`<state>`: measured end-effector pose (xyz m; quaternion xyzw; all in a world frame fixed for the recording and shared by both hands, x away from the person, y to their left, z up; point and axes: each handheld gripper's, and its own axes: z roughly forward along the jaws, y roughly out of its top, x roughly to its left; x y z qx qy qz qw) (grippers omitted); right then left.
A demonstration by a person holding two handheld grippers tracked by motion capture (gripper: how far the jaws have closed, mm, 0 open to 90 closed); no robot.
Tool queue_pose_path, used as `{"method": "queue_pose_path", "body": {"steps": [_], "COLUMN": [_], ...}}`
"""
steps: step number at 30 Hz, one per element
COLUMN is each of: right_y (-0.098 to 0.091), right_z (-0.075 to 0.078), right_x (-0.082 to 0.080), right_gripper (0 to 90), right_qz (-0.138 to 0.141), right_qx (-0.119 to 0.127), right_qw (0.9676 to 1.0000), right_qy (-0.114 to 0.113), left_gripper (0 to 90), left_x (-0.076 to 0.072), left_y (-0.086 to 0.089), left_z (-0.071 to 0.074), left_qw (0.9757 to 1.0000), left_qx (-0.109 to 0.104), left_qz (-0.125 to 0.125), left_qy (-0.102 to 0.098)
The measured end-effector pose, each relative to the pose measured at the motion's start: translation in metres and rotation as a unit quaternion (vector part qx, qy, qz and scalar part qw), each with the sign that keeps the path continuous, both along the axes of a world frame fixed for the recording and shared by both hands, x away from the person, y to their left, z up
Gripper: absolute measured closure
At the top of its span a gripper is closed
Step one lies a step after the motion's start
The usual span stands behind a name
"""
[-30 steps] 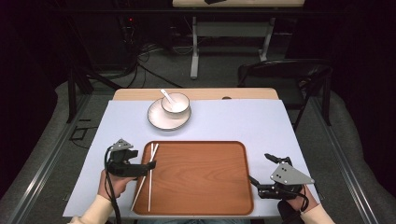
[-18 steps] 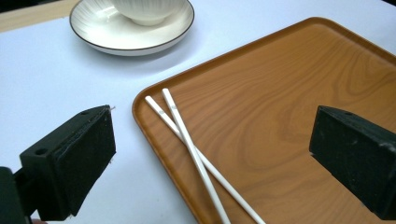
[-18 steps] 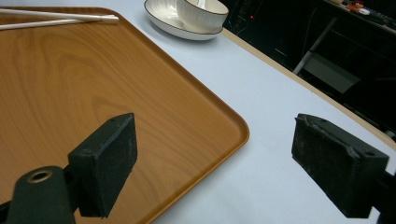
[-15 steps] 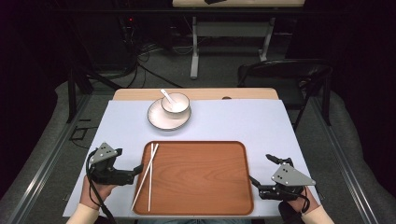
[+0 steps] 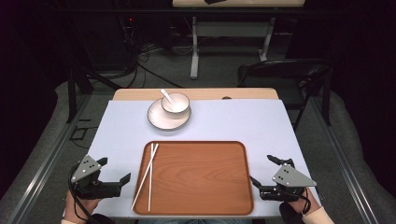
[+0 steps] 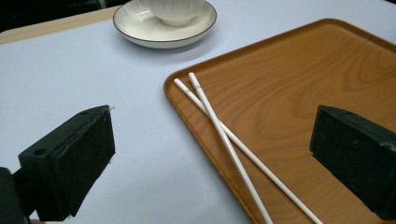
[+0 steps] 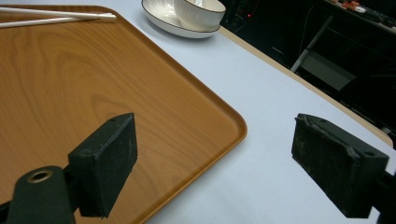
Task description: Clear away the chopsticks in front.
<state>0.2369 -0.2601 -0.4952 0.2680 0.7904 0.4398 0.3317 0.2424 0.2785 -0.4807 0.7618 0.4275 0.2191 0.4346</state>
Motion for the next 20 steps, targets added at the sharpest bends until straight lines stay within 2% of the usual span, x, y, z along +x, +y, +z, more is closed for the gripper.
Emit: {"method": "queue_pose_path", "body": {"steps": [3,8,12,15,20], "right_y": [0.000,0.000,0.000,0.000,-0.001], "right_z": [0.000,0.000,0.000,0.000,-0.001], "right_x": [0.000,0.000,0.000,-0.001,-0.001], "right_gripper": [13.6,13.6,13.6,13.6,13.6], "right_qz": [0.000,-0.001,-0.001,-0.001,-0.003], "right_qx": [0.000,-0.001,-0.003,-0.005,-0.007], "right_qw": [1.0000,1.0000,1.0000,1.0000,1.0000], "right_qy": [0.000,0.001,0.002,0.003,0.005], "left_gripper": [0.0,0.0,0.0,0.0,0.0], "left_x": [-0.004,-0.007,-0.007,-0.004,-0.002], "left_y": [0.004,0.010,0.013,0.013,0.013], "left_z": [-0.006,-0.018,-0.019,-0.022,-0.022], "left_qw": [0.9999,0.9995,0.9994,0.9991,0.9990], "left_qx": [-0.007,-0.023,-0.024,-0.035,-0.037], "left_qz": [0.011,0.020,0.024,0.021,0.021], "left_qy": [-0.001,0.010,0.000,0.013,0.012]}}
